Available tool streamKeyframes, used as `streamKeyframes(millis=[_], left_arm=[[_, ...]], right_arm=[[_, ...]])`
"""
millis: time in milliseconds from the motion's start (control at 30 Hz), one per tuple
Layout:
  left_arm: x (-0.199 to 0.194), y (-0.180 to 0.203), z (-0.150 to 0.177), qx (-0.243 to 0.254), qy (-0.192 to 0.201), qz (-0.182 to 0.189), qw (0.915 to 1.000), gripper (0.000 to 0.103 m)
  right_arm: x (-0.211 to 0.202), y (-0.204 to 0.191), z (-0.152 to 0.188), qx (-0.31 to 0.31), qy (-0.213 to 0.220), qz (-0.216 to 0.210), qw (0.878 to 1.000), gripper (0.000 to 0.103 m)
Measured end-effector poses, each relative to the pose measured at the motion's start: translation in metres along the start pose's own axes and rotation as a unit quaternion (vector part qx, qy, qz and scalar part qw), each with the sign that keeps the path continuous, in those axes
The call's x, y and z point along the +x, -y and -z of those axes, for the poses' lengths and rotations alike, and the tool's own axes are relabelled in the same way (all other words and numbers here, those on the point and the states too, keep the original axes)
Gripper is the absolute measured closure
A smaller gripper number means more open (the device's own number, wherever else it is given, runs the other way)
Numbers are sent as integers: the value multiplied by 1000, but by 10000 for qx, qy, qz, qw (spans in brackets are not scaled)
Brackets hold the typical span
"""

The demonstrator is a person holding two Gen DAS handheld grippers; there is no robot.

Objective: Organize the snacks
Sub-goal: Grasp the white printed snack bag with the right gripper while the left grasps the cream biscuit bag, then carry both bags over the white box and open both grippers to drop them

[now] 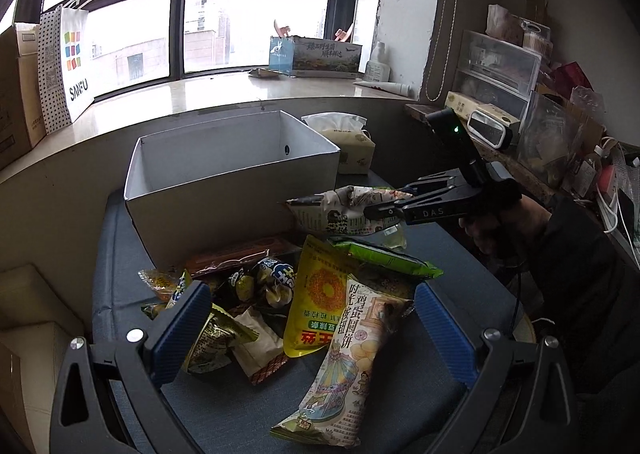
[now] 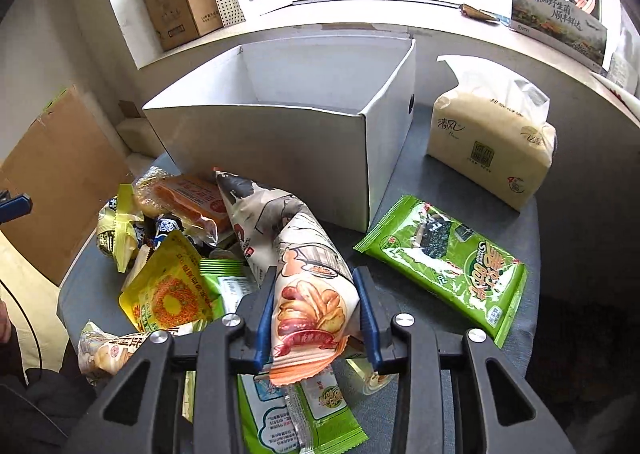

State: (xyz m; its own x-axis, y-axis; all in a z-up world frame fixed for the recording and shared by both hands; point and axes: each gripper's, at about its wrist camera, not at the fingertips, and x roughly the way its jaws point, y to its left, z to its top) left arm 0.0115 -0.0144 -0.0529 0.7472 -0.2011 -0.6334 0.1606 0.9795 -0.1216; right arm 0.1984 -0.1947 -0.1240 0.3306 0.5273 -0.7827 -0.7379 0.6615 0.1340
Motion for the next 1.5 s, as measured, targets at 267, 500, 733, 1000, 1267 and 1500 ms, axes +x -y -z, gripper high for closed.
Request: streamKeyframes(millis=[267, 500, 733, 1000, 1267, 1500], left_arm=[[52, 13, 28, 471, -902, 371, 9941, 0], [100, 26, 51, 671, -1624, 503, 9832, 0], [113, 30, 60, 639, -1961, 593, 9767, 53], [91, 17, 61, 388, -1687, 924, 9806, 69], [25, -27, 18, -579, -372, 1003, 9926, 69], [20, -90, -56, -1674, 660, 417, 9828, 69]], right_arm=[[-75, 0, 11, 497, 872, -15, 9949, 65], [-133, -7, 54, 986, 1521, -165, 9833, 64], [-143, -4, 87, 1436, 1644, -308, 9754, 64], [-134, -8, 93, 1599, 1693, -539, 9710, 65], [-118, -23, 66, 1673, 1820, -405, 9681, 65], [-98, -42, -8, 1548, 2075, -117, 9658, 65]])
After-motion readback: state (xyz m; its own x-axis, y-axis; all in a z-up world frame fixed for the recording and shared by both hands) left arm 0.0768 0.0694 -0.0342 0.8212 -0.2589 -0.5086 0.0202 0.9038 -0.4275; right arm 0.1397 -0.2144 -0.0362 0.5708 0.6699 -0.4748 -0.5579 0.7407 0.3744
